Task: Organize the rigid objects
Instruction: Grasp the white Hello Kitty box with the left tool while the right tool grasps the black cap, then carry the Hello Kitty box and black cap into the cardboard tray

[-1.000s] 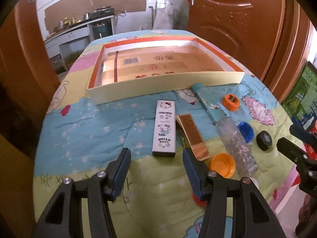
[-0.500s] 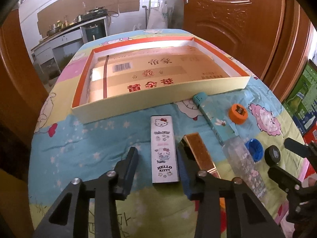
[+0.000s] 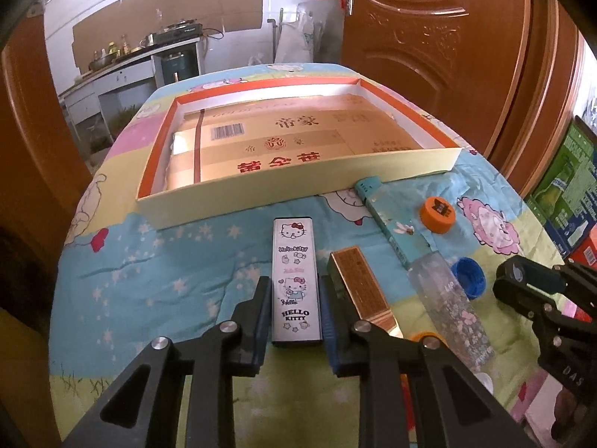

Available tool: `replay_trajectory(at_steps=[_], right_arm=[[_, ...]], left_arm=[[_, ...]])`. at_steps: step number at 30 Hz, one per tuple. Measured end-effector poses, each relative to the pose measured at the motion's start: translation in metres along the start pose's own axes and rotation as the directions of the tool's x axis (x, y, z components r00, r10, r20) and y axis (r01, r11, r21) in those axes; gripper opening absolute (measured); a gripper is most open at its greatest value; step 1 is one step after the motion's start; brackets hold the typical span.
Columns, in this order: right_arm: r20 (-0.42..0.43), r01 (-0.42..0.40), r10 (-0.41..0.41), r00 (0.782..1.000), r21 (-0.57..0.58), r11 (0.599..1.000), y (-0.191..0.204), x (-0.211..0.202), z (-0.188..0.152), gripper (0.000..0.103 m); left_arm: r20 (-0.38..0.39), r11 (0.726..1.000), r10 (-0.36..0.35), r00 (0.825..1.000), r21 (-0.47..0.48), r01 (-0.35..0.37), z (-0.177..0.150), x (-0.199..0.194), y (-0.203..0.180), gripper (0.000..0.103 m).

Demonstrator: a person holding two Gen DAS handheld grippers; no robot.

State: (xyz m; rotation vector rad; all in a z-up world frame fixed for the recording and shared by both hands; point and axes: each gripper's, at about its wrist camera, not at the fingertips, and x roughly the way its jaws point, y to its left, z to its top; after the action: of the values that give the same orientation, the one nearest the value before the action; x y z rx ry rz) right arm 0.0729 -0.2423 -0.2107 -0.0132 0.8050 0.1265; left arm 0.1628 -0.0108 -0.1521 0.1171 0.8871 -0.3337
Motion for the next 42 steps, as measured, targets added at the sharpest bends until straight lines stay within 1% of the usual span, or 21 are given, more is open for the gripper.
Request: replay_trajectory(at_steps=[5, 9, 13, 19, 24, 33, 42], right_arm=[[0.030, -0.016, 0.016, 0.999, 0.009, 1.000, -0.002, -0.010, 0.004, 0.031], [0.049, -0.046, 0.044, 0.998, 0.029, 0.999, -0.003, -0.019, 0.008, 0.031], [0.064, -0.054, 0.052, 0.997, 0.029, 0.998, -0.002, -0.024, 0.014, 0.031], [0.089, -0.064, 0.062, 0.994, 0.018, 0.998, -0.002, -0.028, 0.025, 0.031], [0.110, -0.070, 0.070, 0.992, 0.003, 0.998, 0.000, -0.031, 0.039, 0.031], [0.172, -0.084, 0.090, 0.981, -0.041, 0.996, 0.007, -0.033, 0.074, 0.031], [0.189, -0.111, 0.120, 0.975, -0.061, 0.992, 0.014, -0.023, 0.103, 0.031]], left_arm=[[0.031, 1.000, -0.005, 1.000, -0.020, 0.006, -0.001, -0.017, 0.002, 0.025], [0.075, 1.000, -0.004, 0.997, -0.028, 0.006, 0.005, -0.037, 0.003, 0.025], [0.113, 0.999, -0.006, 0.994, -0.032, 0.010, 0.012, -0.052, 0.004, 0.025], [0.143, 0.999, -0.004, 0.990, -0.033, 0.009, 0.024, -0.062, 0.003, 0.025], [0.157, 0.999, 0.011, 0.987, -0.040, -0.005, 0.033, -0.065, 0.002, 0.025], [0.166, 0.995, 0.023, 0.986, -0.102, -0.006, 0.054, -0.065, 0.013, 0.025], [0.160, 0.992, 0.032, 0.987, -0.128, -0.011, 0.075, -0.058, 0.021, 0.025]])
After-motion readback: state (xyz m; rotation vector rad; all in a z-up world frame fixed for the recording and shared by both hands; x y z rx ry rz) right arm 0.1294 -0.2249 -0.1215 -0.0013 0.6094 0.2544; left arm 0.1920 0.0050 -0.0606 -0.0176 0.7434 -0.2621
